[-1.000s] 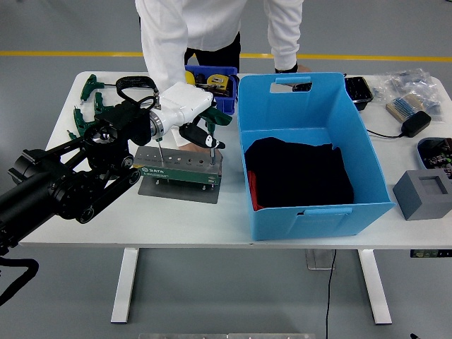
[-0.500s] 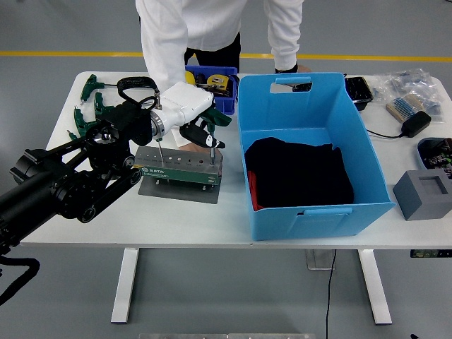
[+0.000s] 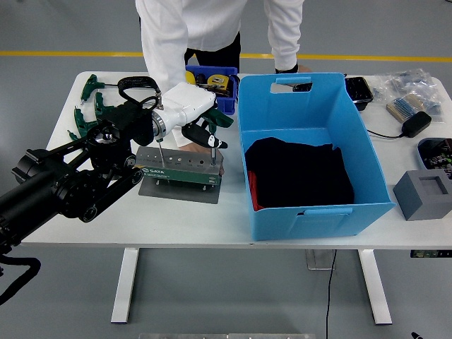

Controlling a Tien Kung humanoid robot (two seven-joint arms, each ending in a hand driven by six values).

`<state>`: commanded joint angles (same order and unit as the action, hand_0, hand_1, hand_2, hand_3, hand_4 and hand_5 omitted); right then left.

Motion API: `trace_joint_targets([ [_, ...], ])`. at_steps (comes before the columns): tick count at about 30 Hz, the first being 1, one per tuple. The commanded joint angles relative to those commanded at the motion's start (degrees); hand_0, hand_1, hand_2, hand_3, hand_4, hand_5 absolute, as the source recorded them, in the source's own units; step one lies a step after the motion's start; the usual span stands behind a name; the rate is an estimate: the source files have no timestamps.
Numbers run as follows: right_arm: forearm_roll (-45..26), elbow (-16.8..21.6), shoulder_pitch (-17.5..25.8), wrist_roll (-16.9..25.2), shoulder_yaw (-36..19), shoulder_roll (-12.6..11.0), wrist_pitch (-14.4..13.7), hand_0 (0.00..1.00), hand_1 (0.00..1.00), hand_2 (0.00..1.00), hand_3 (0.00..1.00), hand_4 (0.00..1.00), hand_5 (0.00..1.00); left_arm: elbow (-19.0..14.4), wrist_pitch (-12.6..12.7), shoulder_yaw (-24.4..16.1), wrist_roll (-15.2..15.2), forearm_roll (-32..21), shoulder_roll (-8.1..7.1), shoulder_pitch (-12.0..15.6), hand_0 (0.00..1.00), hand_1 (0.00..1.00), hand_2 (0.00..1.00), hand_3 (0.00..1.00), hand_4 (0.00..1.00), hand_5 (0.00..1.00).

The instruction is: Lift tool from toolbox,place it in box,lift tool from toolbox,place it in box

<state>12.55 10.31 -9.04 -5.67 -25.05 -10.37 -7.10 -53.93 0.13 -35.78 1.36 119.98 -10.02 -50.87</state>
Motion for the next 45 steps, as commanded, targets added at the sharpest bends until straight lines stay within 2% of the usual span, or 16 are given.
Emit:
trace_joint_targets([
  [12,0.19,0.00,0.00,-0.06,-0.40,0.14,-0.20,0.688,0.697,0.764,0.732,0.980,0.766,0.55,1.02,0.16,-0.33,-0.62,0.08,-0.37,0.153,0.039,0.082,0.099,0.998,0.617],
  [37,1.53,0.00,0.22,-0.55,-1.80,0.38,-0.33,0.688,0.696,0.765,0.725,0.979,0.764,0.29,6.37,-0.71,-2.60,-2.63,-0.15,-1.43,0.134,0.003,0.039,0.046,0.998,0.645],
  [43,1.90,0.00,0.29,-0.67,-2.14,0.43,-0.33,0.687,0.697,0.765,0.723,0.977,0.763,0.23,7.21,-0.84,-3.22,-3.19,-0.17,-1.75,0.136,0.002,0.025,0.031,0.998,0.663],
  [44,1.96,0.00,0.30,-0.68,-2.19,0.43,-0.32,0.688,0.696,0.765,0.722,0.976,0.761,0.23,7.34,-0.87,-3.30,-3.30,-0.18,-1.81,0.140,0.002,0.017,0.012,0.998,0.704],
  [45,2.04,0.00,0.32,-0.70,-2.27,0.43,-0.32,0.688,0.696,0.765,0.722,0.976,0.761,0.22,7.44,-0.88,-3.35,-3.38,-0.21,-1.87,0.140,0.002,0.017,0.012,0.998,0.704],
])
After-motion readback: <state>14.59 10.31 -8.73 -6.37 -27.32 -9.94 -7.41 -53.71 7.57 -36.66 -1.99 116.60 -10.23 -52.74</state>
